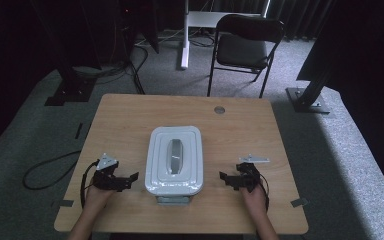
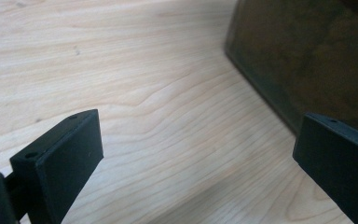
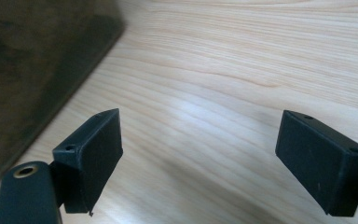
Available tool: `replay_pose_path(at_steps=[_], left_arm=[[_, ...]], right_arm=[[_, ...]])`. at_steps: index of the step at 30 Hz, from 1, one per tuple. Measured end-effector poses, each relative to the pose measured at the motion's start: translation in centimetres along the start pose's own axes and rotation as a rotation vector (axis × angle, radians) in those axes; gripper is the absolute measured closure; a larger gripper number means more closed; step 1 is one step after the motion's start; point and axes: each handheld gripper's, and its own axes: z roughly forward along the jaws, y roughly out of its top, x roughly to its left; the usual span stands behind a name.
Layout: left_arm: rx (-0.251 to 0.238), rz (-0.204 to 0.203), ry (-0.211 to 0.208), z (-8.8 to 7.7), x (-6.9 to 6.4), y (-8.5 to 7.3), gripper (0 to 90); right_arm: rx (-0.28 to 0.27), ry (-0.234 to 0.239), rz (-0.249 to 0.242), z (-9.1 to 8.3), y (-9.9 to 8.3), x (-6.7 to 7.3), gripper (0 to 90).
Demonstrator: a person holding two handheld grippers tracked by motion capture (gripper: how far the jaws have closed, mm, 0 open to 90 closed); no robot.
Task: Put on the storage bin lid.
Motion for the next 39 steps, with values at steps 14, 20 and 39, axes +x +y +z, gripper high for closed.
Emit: replay_pose_path(at_steps=[14, 20, 39], left_arm=[[-0.003, -0.039, 0.068, -0.9, 1.5, -1.4, 2.3], [-0.006, -0.061, 0.102, -1.5, 2.3, -2.1, 2.3], [0.01, -0.106, 0.261, -3.6, 4.3, -4.0, 2.3]], right_arm=[[-0.057, -0.133, 0.004, -1.0, -1.2, -2.4, 13.3], [-0.062, -0.189, 0.018, -2.1, -2.1, -3.1, 13.0], [-0.114, -0.33, 0.135, -5.5, -3.7, -6.2, 12.9]])
